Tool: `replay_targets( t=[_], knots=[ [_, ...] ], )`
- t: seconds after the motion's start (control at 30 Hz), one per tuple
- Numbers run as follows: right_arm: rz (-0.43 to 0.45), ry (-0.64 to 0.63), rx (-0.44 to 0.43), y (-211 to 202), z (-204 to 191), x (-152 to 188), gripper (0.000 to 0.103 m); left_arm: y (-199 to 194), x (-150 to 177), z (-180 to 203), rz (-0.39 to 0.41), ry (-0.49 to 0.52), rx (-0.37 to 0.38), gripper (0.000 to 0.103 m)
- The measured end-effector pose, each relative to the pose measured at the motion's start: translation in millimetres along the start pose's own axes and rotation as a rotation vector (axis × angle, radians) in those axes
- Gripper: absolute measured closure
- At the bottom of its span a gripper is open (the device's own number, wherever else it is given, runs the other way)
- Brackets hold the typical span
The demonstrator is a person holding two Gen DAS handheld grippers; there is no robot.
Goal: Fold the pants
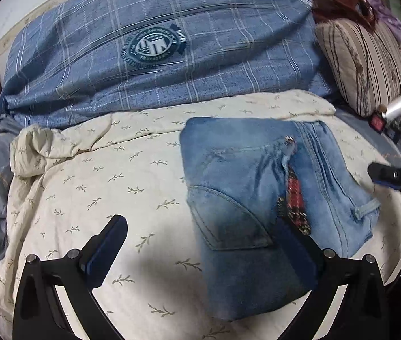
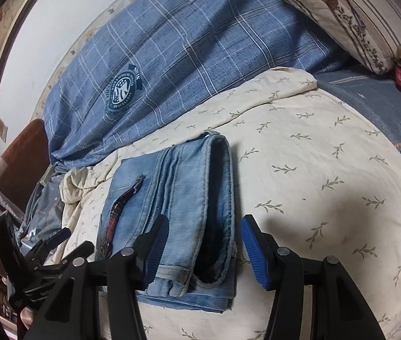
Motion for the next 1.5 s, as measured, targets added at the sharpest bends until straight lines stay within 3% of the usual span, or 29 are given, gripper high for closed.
replay_targets(
  t=[0.27,0.57,0.97,1.5],
  knots=[
    [-0.028,0.057,-0.038,3,9,2,0.046,19,-8,-31,-0.105,-0.143,0.085,0.0],
    [-0.047,0.12,-0.072,4,22,6,0.045,36,-4,-35,-0.183,-0.246,0.17,0.0],
    [-0.038,0.116,-0.081,4,18,4,0.045,21,-7,-25,-0.056,-0.142,0.045,0.0],
    [-0.057,0.091,-0.079,13,6,5,0.045,9,-12,-26,-0.018,-0.123,0.028,0.0]
  ],
)
Point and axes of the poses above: each gripper's, at about its wrist camera, not at the fingertips, and y roughly the way its jaws point, z to its right, x to its underside, the point moved 2 cm from there along y, roughly the way its jaws point, and after that the axes turned 9 degrees about -y, right-handed, at the moved point
